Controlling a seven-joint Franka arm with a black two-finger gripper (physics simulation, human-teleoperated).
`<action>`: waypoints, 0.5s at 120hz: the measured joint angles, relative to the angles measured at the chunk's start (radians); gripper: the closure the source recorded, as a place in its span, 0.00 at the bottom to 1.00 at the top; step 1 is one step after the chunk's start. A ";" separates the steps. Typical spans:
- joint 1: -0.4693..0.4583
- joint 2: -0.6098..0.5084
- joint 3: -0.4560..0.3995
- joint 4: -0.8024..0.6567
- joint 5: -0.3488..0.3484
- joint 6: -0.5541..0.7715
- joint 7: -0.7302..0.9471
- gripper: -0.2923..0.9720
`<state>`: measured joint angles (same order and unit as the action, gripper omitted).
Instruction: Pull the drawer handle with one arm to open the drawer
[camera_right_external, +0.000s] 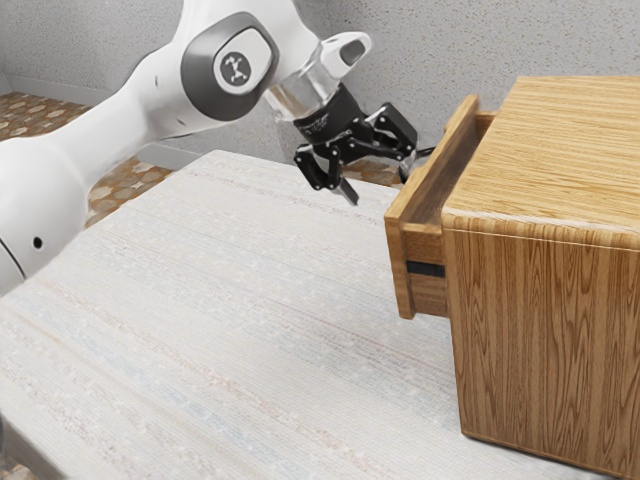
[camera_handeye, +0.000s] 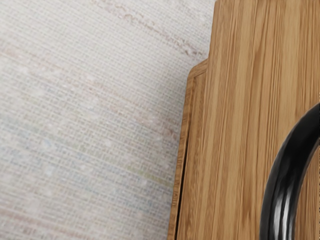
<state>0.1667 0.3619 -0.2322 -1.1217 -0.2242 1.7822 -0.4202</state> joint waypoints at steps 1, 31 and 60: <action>0.001 0.000 0.000 0.000 0.000 -0.001 0.000 0.23; 0.039 -0.003 -0.002 0.001 0.013 -0.024 0.000 0.23; 0.079 -0.005 -0.004 0.004 0.032 -0.049 0.001 0.23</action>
<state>0.2452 0.3565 -0.2363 -1.1180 -0.1923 1.7330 -0.4191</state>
